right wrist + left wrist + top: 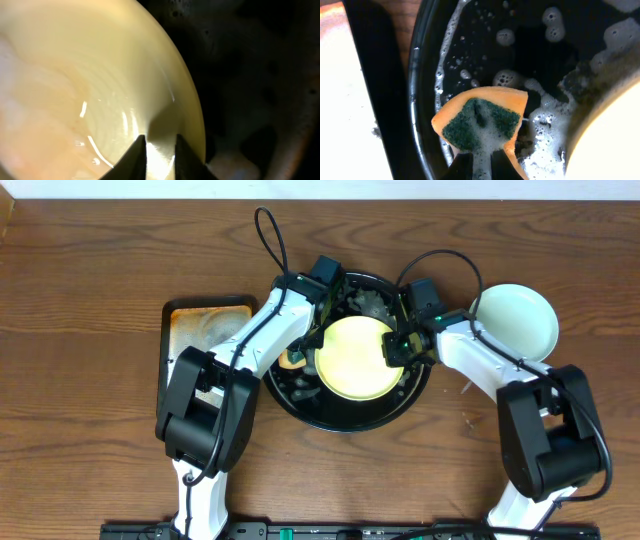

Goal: Clean dirty plates on tray and stack at the side
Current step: 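Scrub the yellow plate with the sponge while right gripper holds it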

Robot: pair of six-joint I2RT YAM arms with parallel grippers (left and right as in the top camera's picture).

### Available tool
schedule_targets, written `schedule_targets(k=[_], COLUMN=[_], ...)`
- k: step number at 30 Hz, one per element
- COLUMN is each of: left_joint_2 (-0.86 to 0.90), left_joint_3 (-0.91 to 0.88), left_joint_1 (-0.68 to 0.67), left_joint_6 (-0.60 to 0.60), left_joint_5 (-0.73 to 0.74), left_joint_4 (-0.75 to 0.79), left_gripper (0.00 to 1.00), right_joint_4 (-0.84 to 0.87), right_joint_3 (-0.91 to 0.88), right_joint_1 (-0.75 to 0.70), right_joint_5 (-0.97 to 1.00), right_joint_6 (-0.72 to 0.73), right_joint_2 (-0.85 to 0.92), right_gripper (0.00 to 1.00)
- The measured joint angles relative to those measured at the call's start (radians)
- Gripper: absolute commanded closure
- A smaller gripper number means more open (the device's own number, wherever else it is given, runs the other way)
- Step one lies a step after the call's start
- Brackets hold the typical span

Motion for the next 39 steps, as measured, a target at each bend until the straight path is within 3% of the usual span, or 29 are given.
schedule_targets(k=[9, 17, 25, 28, 29, 39], left_joint_2=[0.0, 0.0, -0.075, -0.108, -0.112, -0.114], left_joint_3=[0.0, 0.0, 0.0, 0.0, 0.0, 0.0], left_joint_1=[0.001, 0.042, 0.122, 0.126, 0.126, 0.124], left_joint_6=[0.012, 0.031, 0.104, 0.131, 0.135, 0.157], left_joint_5=[0.058, 0.17, 0.313, 0.339, 0.346, 0.361], left_joint_4=[0.004, 0.008, 0.013, 0.014, 0.014, 0.014], left_gripper=[0.92, 0.92, 0.92, 0.92, 0.92, 0.91], right_joint_4=[-0.059, -0.108, -0.113, -0.105, -0.101, -0.081], right_joint_3=[0.021, 0.027, 0.027, 0.027, 0.027, 0.031], right_joint_1=[-0.071, -0.093, -0.093, -0.093, -0.093, -0.092], right_joint_5=[-0.018, -0.018, -0.025, -0.037, -0.039, -0.04], right_joint_6=[-0.017, -0.028, -0.038, -0.042, -0.045, -0.043], right_joint_2=[-0.175, -0.133, -0.016, 0.007, 0.01, 0.008], right_gripper=[0.74, 0.74, 0.81, 0.91, 0.99, 0.99])
